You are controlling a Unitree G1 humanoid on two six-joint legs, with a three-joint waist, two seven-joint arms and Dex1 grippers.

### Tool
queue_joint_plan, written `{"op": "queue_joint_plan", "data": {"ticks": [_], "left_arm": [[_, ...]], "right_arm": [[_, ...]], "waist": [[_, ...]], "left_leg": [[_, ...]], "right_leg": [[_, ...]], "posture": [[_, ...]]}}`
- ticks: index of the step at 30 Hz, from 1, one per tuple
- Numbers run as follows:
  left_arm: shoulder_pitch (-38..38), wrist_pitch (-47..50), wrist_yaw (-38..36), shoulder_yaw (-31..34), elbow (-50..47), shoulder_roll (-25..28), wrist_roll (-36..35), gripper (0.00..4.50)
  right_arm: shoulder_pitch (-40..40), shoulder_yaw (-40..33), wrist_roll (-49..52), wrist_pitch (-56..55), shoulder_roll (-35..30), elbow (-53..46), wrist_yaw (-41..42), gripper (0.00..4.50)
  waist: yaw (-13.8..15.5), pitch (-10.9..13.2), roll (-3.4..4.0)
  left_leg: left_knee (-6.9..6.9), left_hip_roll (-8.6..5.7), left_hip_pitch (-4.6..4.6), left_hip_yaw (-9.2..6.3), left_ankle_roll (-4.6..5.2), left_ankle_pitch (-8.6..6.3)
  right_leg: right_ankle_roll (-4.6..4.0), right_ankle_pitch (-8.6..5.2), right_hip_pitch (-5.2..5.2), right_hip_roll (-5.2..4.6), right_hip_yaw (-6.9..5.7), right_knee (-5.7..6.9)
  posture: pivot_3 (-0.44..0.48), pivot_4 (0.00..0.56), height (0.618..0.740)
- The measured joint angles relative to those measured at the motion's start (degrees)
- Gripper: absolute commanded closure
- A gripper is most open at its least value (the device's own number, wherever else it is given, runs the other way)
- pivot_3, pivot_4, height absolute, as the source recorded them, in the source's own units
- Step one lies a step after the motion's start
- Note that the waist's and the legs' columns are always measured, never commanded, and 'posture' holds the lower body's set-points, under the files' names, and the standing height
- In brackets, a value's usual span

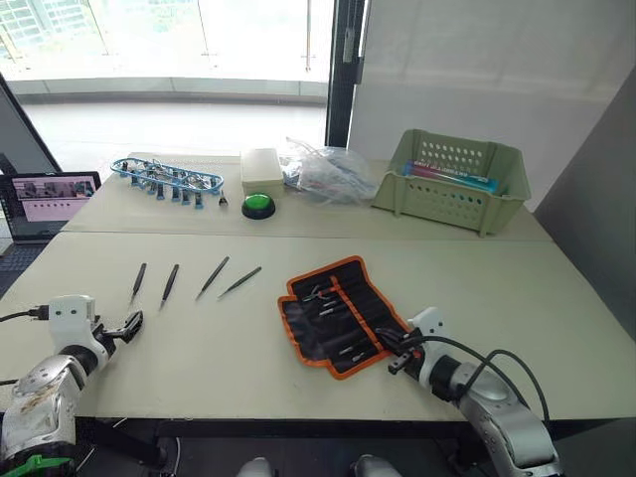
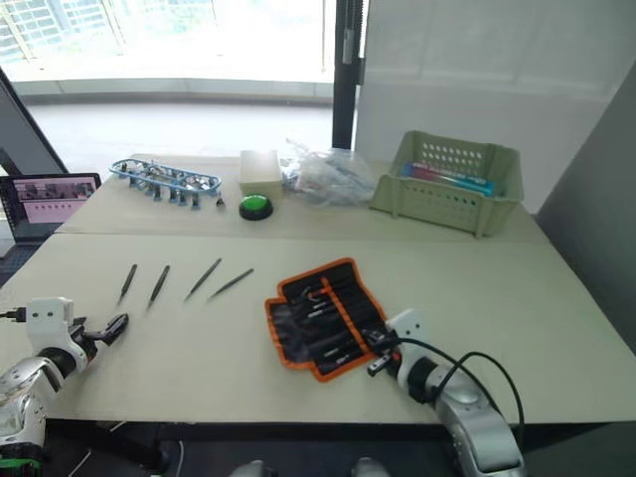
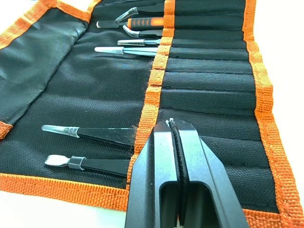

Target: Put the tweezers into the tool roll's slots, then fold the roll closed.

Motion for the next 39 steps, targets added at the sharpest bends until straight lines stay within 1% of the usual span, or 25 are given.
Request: {"op": "queue_joint_plan", "data": {"ticks": [5,9,12,15,17,18,23,28,30,31,32,34,36,37,38,39], "left_arm": [[-8.6,-2.4,-0.9,-3.7,10.7,0.9,3.0,0.05],[-13.7,-5.2,-1.5,-5.4,17.5,0.6,4.8,0.05],[-17.3,-7.9,-1.6,-6.1,22.8,0.3,6.1,0.84],[-19.1,-9.3,-1.9,-6.3,25.8,-0.2,6.7,1.85],[-19.6,-10.4,-2.3,-6.3,27.0,-0.2,7.0,2.44],[-19.9,-10.8,-2.4,-6.3,27.5,-0.3,7.1,2.84],[-20.4,-11.6,-2.8,-6.3,28.6,-0.3,7.1,4.47],[-19.7,-11.7,-3.1,-6.0,27.2,-0.1,6.7,4.47],[-18.4,-11.9,-3.5,-6.0,24.8,0.0,6.4,4.47],[-17.9,-11.9,-3.8,-6.1,23.7,0.0,6.4,4.47],[-16.9,-11.6,-4.4,-6.2,21.4,0.0,6.2,4.47],[-15.4,-10.7,-6.0,-7.3,16.4,-0.2,5.8,4.47],[-13.7,-8.8,-8.2,-8.8,7.6,-0.1,4.4,4.47],[-12.6,-6.9,-9.6,-9.8,1.2,0.1,3.6,4.47],[-11.8,-4.9,-11.3,-11.2,-5.5,0.6,2.2,4.47],[-11.5,-3.2,-12.9,-12.5,-10.3,0.9,1.0,4.47]], "right_arm": [[-0.3,0.0,0.0,0.9,0.2,-0.2,-0.4,4.50],[-0.8,0.0,0.0,1.4,0.3,-0.1,-0.6,4.50],[-1.0,0.0,-0.1,1.6,0.4,0.0,-0.9,4.50],[-1.1,0.0,-0.1,1.7,0.6,0.0,-1.2,4.50],[-1.1,0.0,-0.1,1.7,0.7,-0.1,-1.3,4.50],[-1.1,0.0,-0.1,1.7,0.7,-0.1,-1.3,4.50],[-1.0,0.0,-0.2,1.7,0.7,-0.2,-1.4,4.50],[-0.9,0.0,-0.4,1.7,0.8,-0.5,-1.7,4.50],[-0.8,0.1,-0.4,1.7,0.9,-0.6,-1.7,4.50],[-0.8,0.1,-0.4,1.7,1.0,-0.7,-1.7,4.50],[-0.7,0.2,-0.5,1.7,1.0,-0.8,-1.6,4.50],[-0.5,0.6,-0.5,1.7,1.0,-1.0,-1.6,4.50],[-0.3,0.9,-0.6,1.7,1.0,-1.2,-1.6,4.50],[-0.2,1.1,-0.6,1.7,1.0,-1.0,-1.7,4.50],[0.1,1.3,-0.7,1.8,1.0,-1.0,-1.8,4.50],[0.1,1.4,-0.6,1.8,1.0,-1.0,-1.8,4.50]], "waist": [[0.4,-0.1,0.15],[0.8,-0.2,0.28],[1.1,-0.2,0.35],[1.2,-0.2,0.35],[1.2,-0.2,0.36],[1.2,-0.2,0.36],[1.2,-0.2,0.37],[1.2,-0.2,0.36],[1.1,-0.3,0.26],[1.0,-0.3,0.18],[1.0,-0.2,0.05],[0.7,-0.1,-0.34],[0.3,0.1,-0.70],[0.1,0.2,-0.84],[-0.1,0.2,-0.94],[-0.2,0.1,-0.98]], "left_leg": [[-0.23,-0.17,0.21,-0.01,0.00,0.01],[-0.24,-0.24,0.22,-0.02,0.01,0.01],[-0.23,-0.28,0.22,-0.02,0.01,0.02],[-0.23,-0.30,0.21,-0.02,0.01,0.02],[-0.23,-0.33,0.19,-0.02,0.01,0.02],[-0.23,-0.36,0.18,-0.03,0.02,0.02],[-0.23,-0.58,0.14,-0.14,0.04,0.04],[-0.23,-0.63,0.08,-0.16,0.04,0.04],[-0.23,-0.62,-0.07,-0.16,0.04,0.04],[-0.23,-0.61,-0.20,-0.18,0.09,0.07],[-0.23,-0.60,-0.26,-0.20,0.39,0.26],[-0.23,-0.56,-0.34,-0.25,0.38,0.27],[-0.23,-0.49,-0.56,-0.31,0.38,0.28],[-0.23,-0.47,-0.58,-0.31,0.41,0.30],[-0.23,-0.45,-0.58,-0.31,0.41,0.30],[-0.23,-0.45,-0.56,-0.26,0.42,0.30]], "right_leg": [[0.05,0.03,0.15,-0.04,0.00,0.00],[0.11,0.07,0.19,-0.06,0.01,-0.01],[0.14,0.08,0.21,-0.07,0.01,-0.01],[0.15,0.09,0.23,-0.07,0.03,-0.01],[0.17,0.09,0.23,-0.08,0.05,-0.01],[0.18,0.10,0.24,-0.08,0.06,-0.02],[0.32,0.07,0.26,-0.18,0.13,-0.04],[0.36,0.07,0.26,-0.21,0.15,-0.08],[0.37,0.07,0.28,-0.20,0.16,-0.07],[0.41,0.10,0.23,-0.18,0.17,-0.06],[0.55,0.19,0.19,-0.15,0.17,-0.06],[0.61,0.23,0.11,-0.10,0.16,-0.07],[0.60,0.28,-0.02,-0.06,0.14,-0.09],[0.56,0.28,-0.02,-0.05,0.14,-0.10],[0.31,0.38,0.03,-0.07,0.14,-0.14],[0.25,0.37,0.07,-0.11,0.17,-0.19]], "posture": [[0.000,0.150,0.738],[0.000,0.150,0.738],[0.000,0.150,0.738],[0.000,0.150,0.738],[0.000,0.150,0.738],[0.000,0.150,0.738],[0.000,0.150,0.738],[0.000,0.150,0.738],[0.000,0.150,0.738],[0.000,0.150,0.738],[0.000,0.150,0.738],[0.000,0.150,0.738],[0.000,0.150,0.738],[0.000,0.150,0.738],[0.000,0.150,0.738],[0.000,0.150,0.738]]}}
